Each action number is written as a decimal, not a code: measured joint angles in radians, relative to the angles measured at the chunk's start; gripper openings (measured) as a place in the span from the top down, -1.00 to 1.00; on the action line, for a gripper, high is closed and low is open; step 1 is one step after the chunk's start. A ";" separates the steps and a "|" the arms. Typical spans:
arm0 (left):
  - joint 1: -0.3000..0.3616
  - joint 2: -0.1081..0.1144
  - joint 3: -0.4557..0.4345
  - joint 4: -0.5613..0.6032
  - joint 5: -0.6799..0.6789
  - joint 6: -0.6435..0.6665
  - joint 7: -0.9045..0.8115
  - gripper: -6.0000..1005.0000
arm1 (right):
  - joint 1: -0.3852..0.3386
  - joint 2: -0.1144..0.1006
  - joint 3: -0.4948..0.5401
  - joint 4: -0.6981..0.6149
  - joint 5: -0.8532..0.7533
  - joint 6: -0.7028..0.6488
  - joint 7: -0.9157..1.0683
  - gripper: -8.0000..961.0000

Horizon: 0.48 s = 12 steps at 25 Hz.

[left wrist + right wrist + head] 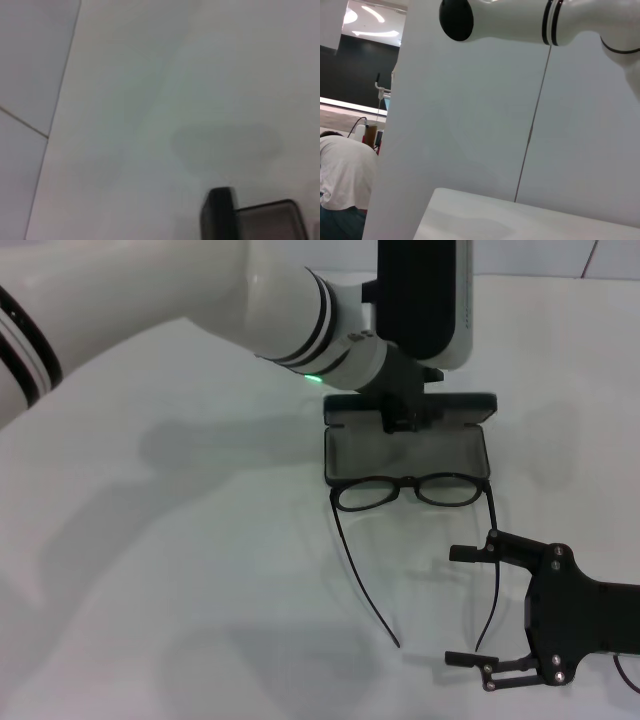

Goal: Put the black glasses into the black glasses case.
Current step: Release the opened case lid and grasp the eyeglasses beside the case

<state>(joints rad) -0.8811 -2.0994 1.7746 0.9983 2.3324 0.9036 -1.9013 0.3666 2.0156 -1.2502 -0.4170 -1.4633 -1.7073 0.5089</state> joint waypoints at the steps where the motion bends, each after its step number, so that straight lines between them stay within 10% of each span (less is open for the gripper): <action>1: 0.002 0.000 0.002 0.005 0.002 0.000 -0.005 0.48 | 0.000 0.000 0.000 0.000 0.000 0.000 0.001 -0.81; 7: 0.046 0.001 -0.001 0.064 -0.013 -0.010 -0.013 0.06 | 0.000 0.000 0.015 -0.001 0.001 0.008 0.004 -0.81; 12: 0.205 0.002 -0.001 0.222 -0.145 -0.113 0.025 -0.19 | 0.009 -0.002 0.134 -0.050 0.000 0.011 0.079 -0.81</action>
<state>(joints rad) -0.6758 -2.0977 1.7740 1.2206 2.1873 0.7903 -1.8764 0.3760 2.0136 -1.1162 -0.4670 -1.4629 -1.6966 0.5877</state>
